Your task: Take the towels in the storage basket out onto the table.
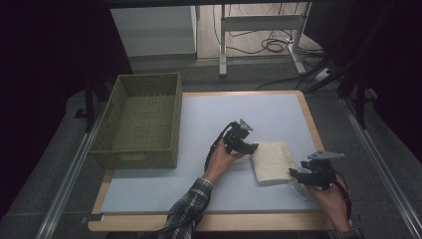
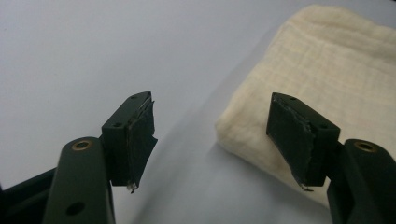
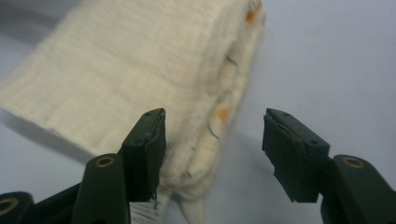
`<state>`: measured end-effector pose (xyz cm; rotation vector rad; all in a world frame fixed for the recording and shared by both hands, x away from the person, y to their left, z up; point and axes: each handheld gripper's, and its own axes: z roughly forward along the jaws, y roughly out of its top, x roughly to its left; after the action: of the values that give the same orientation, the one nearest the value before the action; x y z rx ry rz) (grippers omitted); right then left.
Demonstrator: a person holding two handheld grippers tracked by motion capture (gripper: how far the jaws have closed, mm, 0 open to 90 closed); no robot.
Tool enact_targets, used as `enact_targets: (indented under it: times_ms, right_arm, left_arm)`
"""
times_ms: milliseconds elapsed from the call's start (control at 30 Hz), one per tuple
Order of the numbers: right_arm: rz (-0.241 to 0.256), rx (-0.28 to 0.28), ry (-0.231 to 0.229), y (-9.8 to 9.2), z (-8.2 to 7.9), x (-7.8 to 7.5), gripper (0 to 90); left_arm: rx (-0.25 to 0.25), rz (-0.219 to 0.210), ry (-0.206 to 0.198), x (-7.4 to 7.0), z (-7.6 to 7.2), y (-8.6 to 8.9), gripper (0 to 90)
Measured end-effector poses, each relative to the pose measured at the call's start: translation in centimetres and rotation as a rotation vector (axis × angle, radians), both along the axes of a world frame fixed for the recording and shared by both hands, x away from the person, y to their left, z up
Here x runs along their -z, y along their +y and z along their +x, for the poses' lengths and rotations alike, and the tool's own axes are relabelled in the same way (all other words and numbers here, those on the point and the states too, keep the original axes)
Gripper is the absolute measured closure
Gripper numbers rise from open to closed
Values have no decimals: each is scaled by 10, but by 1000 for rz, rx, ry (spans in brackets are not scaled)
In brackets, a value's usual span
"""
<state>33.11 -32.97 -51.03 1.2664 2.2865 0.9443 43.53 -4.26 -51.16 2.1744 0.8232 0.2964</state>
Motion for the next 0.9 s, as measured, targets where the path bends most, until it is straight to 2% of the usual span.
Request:
enact_targets:
  times_ms: [67, 133, 200, 333, 467, 533, 633, 733, 800, 900]
  right_arm:
    - [13, 9, 22, -5, -2, 5, 385]
    - [32, 13, 16, -7, -4, 8, 384]
    - [18, 16, 21, -3, -5, 7, 398]
    - [15, -10, 48, 3, -7, 5, 581]
    - [38, -5, 92, 5, -6, 3, 679]
    - [52, -16, 120, 6, -5, 2, 786]
    - [73, -27, 149, 6, -4, 2, 813]
    - [97, -30, 159, 4, -2, 2, 820]
    - [112, -37, 162, 1, -2, 3, 821]
    - [109, -42, 154, 1, -2, 4, 820]
  left_arm:
    - [-1, 0, 7, 0, 1, 0, 319]
    - [-2, 3, 12, 1, 2, 0, 319]
    - [-1, 7, 15, 2, 4, 0, 320]
    - [0, 8, 21, 1, 6, -1, 325]
    - [13, 18, 31, 2, 8, -5, 329]
    - [16, 28, 41, 3, 10, -7, 330]
    - [20, 33, 59, 6, 11, -8, 329]
    - [20, 31, 84, 10, 13, -9, 329]
    - [28, 38, 108, 13, 14, -9, 351]
    - [25, 43, 124, 11, 14, -10, 405]
